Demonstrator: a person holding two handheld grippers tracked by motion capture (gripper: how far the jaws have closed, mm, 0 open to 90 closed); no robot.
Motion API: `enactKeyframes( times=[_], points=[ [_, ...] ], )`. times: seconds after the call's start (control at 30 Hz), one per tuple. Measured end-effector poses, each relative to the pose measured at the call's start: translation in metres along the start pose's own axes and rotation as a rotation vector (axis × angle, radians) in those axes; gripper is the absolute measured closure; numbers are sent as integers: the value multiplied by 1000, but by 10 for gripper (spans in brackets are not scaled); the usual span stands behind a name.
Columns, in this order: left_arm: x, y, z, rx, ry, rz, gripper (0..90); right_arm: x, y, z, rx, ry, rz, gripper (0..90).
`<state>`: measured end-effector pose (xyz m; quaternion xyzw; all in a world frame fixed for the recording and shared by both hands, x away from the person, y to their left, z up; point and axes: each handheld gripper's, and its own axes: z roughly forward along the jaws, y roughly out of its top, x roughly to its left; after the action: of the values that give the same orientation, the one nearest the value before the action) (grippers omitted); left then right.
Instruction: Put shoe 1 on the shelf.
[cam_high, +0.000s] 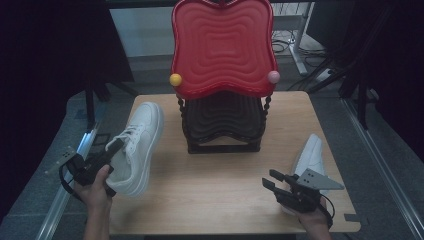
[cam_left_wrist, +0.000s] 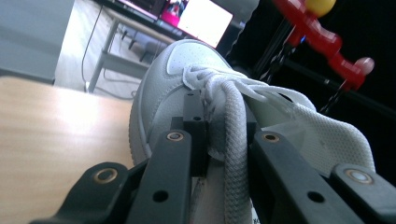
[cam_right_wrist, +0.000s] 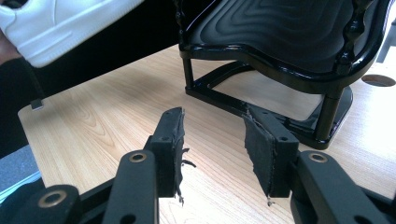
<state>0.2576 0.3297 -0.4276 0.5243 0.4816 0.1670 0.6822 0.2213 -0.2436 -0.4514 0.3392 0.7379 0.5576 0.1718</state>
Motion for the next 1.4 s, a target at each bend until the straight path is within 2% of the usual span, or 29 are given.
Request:
enactKeyframes(
  times=[0.13, 0.27, 0.5, 0.67, 0.77, 1.0, 1.2, 1.27, 1.4],
  points=[
    [-7, 15, 0, -41, -22, -2, 819, -1, 0, 0, 6, 5, 0, 569],
    [-11, 31, 0, -89, -44, -26, 818, -1, -1, 1, 9, 10, 0, 570],
    [-23, 60, 6, -137, -75, -30, 818, -1, 0, 1, 7, 18, 0, 570],
    [-33, 82, 12, -175, -100, -50, 818, -1, 0, 0, 4, 18, 4, 571],
    [-43, 96, 17, -186, -99, -34, 818, -2, 0, 0, 7, 19, 1, 571],
    [-69, 137, 39, -196, -98, 12, 819, -1, 0, -1, -2, 15, 8, 573],
    [-86, 172, 65, -208, -79, 18, 819, -2, 0, -2, -4, 16, 10, 573],
    [-92, 183, 74, -213, -70, 5, 818, -3, -1, -2, -3, 11, 9, 573],
    [-111, 202, 93, -206, -46, 49, 818, -3, -1, -3, -7, 5, 9, 574]
  ],
)
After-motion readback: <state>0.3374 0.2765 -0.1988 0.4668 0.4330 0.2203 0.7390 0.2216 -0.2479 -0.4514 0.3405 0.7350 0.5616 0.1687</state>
